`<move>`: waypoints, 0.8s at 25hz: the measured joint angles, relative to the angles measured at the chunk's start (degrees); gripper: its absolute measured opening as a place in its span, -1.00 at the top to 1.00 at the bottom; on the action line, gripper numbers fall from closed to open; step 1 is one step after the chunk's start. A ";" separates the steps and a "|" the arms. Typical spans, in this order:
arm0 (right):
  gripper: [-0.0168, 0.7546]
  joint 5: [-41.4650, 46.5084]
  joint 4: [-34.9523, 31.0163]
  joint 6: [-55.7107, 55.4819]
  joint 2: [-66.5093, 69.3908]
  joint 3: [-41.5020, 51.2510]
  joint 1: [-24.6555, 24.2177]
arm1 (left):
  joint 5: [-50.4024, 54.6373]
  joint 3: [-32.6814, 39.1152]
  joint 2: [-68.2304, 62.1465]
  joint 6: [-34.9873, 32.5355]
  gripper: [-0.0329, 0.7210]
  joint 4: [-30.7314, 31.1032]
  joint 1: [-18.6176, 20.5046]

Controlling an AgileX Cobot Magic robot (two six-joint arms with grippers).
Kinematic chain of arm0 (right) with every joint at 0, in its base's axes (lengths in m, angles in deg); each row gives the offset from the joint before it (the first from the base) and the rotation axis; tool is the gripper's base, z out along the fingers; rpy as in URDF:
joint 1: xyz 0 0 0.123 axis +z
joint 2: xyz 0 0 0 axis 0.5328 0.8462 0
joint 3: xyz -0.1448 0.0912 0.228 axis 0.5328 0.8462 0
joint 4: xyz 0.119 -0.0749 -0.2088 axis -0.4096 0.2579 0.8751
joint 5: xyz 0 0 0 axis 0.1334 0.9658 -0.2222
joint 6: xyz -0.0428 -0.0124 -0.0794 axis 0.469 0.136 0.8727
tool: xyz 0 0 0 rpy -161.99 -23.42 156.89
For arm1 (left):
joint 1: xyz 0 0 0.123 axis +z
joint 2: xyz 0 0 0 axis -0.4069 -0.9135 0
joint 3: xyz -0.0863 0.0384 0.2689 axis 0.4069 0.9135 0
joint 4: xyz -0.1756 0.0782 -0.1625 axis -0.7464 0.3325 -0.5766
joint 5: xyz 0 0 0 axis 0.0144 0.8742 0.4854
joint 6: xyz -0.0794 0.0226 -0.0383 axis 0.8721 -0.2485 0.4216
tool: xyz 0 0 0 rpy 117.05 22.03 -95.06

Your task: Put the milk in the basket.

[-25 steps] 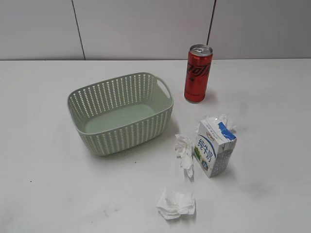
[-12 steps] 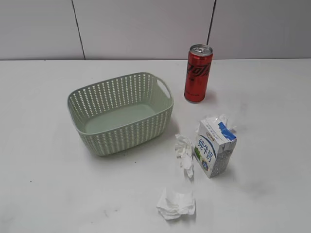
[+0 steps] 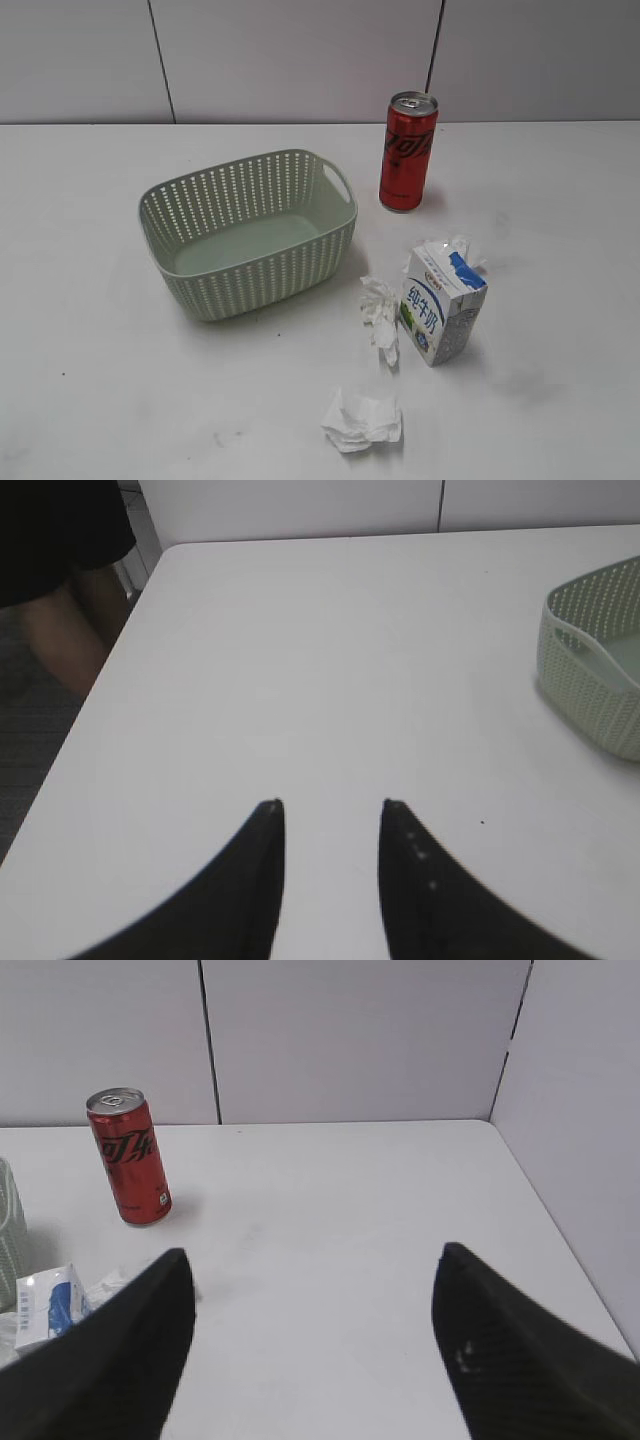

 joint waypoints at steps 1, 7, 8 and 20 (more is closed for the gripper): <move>-0.57 -1.54 -0.05 0.22 2.24 0.11 0.00 | 0.00 0.00 0.00 0.00 0.28 0.00 0.00; -0.68 -5.08 -3.88 1.36 19.09 -0.29 0.00 | 0.00 0.00 0.00 0.00 0.28 0.00 0.00; -0.68 -5.10 -4.95 2.19 22.48 -0.64 0.00 | 0.00 0.00 0.00 0.00 0.28 0.00 0.00; -0.69 6.16 -14.23 11.85 54.15 -18.86 8.71 | 0.00 0.00 0.00 0.00 0.28 0.00 0.00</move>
